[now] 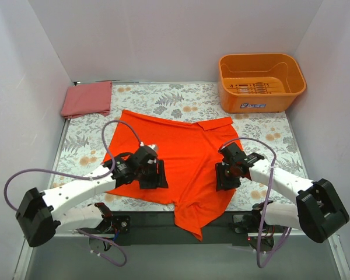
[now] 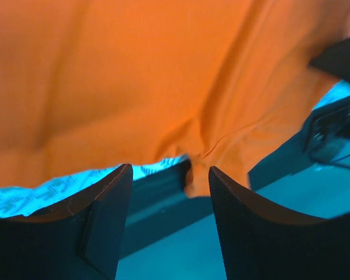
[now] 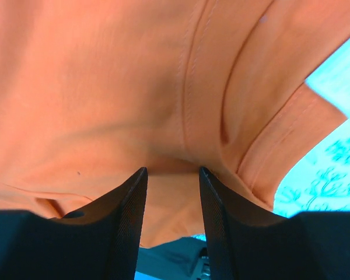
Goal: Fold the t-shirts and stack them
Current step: Flatten the tshirt out
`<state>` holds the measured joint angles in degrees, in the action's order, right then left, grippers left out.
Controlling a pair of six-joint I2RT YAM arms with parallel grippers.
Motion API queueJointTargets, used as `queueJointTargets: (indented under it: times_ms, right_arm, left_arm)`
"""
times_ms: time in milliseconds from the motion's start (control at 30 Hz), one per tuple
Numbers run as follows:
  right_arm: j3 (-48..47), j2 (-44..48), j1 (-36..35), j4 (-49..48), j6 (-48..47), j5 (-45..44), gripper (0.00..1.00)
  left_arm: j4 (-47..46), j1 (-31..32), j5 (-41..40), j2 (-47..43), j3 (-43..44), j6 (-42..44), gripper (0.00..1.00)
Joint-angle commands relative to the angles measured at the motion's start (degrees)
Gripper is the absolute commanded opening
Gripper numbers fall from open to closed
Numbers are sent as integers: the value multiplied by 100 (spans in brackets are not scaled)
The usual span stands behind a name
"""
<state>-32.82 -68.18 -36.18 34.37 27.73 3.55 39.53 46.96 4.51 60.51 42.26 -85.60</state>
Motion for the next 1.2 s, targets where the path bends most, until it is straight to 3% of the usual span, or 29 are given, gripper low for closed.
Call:
queueJointTargets:
  times_ms: [0, 233, 367, 467, 600, 667, 800, 1000, 1167]
  right_arm:
    - [92, -186, 523, -554, -442, 67, 49]
    - [-435, -896, 1693, -1072, -882, 6, 49]
    - [-1155, -1609, 2027, -1108, -1128, -223, 49]
    - [-1542, -2005, 2299, -1125, -1304, -633, 50]
    - [-1912, -2225, 2826, -1152, -1533, -803, 50]
    - [-2148, -2243, 3020, -1274, -1638, -786, 50]
    - [-2475, -2069, 3038, -1196, -1657, -400, 50]
    - [-1721, -1111, 2837, -819, -1603, 786, 50]
    - [-1166, -284, 1582, 34, -1323, 480, 50]
  left_arm:
    - [187, 663, 32, 452, 124, -554, 54]
    - [-32, 1228, 76, 1200, 432, -598, 52]
    - [-24, 1219, -765, 1331, 590, -668, 49]
    - [3, 781, -1154, 1428, 635, -730, 46]
    - [-445, -404, -935, 1262, 353, -581, 43]
    - [-639, -634, -926, 1409, 370, -344, 43]
    - [-674, -977, -1119, 1911, 520, -71, 44]
    - [-692, -1180, -1224, 1895, 669, 175, 44]
    - [-586, -1399, -1690, 1745, 740, 421, 44]
